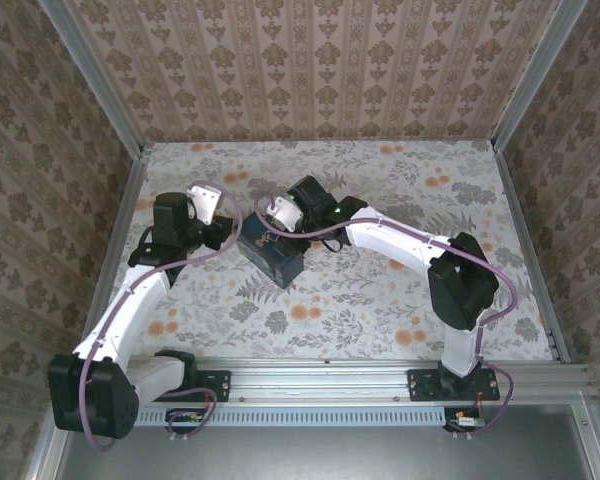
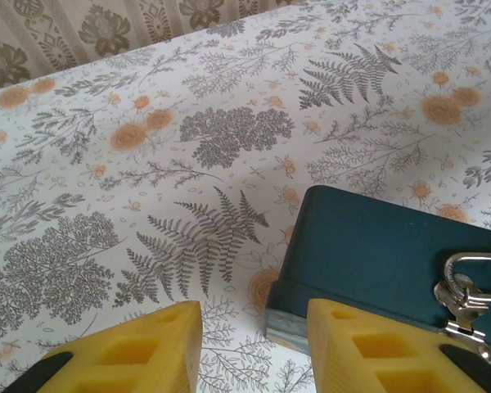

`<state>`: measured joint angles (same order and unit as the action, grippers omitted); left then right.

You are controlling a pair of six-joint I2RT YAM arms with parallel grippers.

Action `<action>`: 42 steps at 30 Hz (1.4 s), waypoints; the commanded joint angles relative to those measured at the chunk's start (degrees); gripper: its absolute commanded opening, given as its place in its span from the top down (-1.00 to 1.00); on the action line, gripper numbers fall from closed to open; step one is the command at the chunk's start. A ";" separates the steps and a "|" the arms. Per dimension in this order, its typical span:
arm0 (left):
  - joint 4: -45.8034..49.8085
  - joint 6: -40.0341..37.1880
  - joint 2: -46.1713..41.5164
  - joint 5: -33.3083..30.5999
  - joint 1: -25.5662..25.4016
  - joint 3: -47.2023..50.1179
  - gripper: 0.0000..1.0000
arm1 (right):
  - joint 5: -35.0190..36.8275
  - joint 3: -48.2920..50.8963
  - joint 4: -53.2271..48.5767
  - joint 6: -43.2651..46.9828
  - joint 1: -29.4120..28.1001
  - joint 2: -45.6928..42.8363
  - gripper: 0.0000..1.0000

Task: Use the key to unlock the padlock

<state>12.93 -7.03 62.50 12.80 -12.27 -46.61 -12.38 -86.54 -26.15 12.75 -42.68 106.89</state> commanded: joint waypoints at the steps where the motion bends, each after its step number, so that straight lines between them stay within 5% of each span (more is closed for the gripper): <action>1: 2.22 0.38 -1.55 2.62 0.41 -2.17 0.22 | -4.76 -1.39 -1.29 -2.23 0.47 0.42 0.22; 9: 1.94 -5.59 -2.29 9.79 -1.20 -2.18 0.21 | -21.34 -5.09 -2.33 -12.97 5.82 -0.33 0.41; 15: 1.69 -9.31 -1.20 12.96 -2.93 -3.18 0.21 | -26.34 -4.72 -2.16 -17.97 7.01 -0.41 0.41; 22: -3.59 -28.27 -2.32 15.98 -10.75 2.34 0.12 | -35.06 -3.66 3.17 -29.78 10.00 1.05 0.41; 29: 2.95 -37.39 6.19 16.41 -10.14 -2.55 0.08 | -37.54 -3.10 5.01 -31.60 11.12 1.78 0.42; 42: -2.11 -37.84 13.08 19.24 -8.95 -5.37 0.05 | -40.30 -2.00 7.98 -32.62 11.56 3.82 0.43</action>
<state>11.11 -43.48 74.91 28.91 -22.26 -50.13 -48.40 -89.21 -22.37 -18.48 -31.38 110.30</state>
